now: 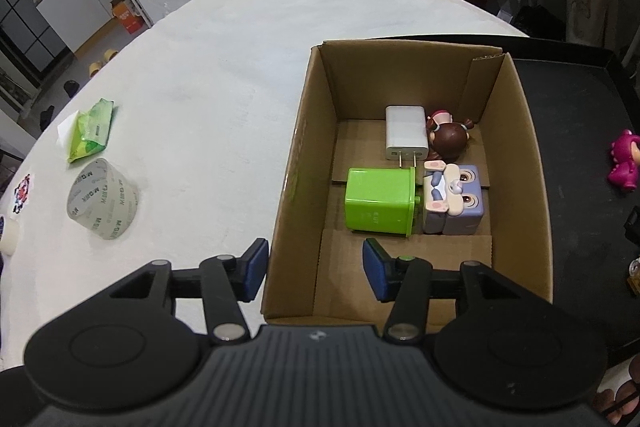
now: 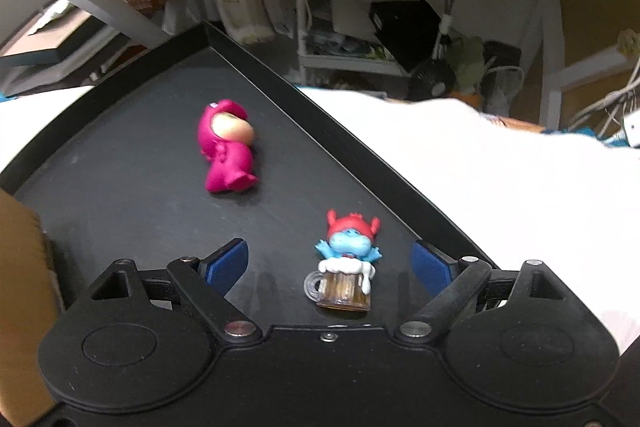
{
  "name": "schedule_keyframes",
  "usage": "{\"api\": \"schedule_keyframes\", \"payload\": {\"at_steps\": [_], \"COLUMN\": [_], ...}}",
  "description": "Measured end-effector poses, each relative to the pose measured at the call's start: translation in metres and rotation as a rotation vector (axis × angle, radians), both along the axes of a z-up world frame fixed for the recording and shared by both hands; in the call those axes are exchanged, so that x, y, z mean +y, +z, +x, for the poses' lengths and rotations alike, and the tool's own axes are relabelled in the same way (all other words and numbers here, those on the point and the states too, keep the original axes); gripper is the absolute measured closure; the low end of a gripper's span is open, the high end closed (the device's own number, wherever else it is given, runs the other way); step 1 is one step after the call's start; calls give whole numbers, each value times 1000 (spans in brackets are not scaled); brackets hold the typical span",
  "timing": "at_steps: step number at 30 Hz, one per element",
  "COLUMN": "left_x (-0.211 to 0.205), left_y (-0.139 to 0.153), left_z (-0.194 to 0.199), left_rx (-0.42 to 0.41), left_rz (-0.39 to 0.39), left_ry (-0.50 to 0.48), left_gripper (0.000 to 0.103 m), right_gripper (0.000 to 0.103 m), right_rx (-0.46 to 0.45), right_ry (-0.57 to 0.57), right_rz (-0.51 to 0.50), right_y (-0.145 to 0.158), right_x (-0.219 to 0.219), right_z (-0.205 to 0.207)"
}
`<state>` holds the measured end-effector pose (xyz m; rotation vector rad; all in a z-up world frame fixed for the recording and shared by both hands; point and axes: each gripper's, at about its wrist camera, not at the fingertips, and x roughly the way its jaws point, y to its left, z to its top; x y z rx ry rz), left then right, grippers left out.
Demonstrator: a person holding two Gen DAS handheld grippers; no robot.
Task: Organize rigid objects
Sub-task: 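Move the right gripper to the blue smurf figurine and grasp it, then carry the blue smurf figurine with the right gripper over the box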
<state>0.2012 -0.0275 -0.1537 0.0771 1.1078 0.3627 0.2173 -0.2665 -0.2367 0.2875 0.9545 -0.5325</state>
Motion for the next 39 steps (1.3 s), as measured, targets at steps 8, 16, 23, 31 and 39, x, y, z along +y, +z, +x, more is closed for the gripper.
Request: {"api": "schedule_keyframes", "payload": {"at_steps": [8, 16, 23, 31, 39], "left_x": [-4, -8, -5, 3, 20], "left_y": [-3, -3, 1, 1, 6], "left_z": [6, 7, 5, 2, -7], "left_rx": [18, 14, 9, 4, -6], "left_rz": [25, 42, 23, 3, -26], "left_ry": [9, 5, -2, 3, 15], "left_gripper": [50, 50, 50, 50, 50], "right_gripper": [57, 65, 66, 66, 66], "right_rx": [-1, -24, -82, -172, -245], "right_ry": [-9, 3, 57, 146, 243], "right_rz": [14, 52, 74, 99, 98], "right_y": [-10, -7, 0, 19, 42], "right_x": [-6, -10, -3, 8, 25], "right_z": [3, 2, 0, -3, -3]}}
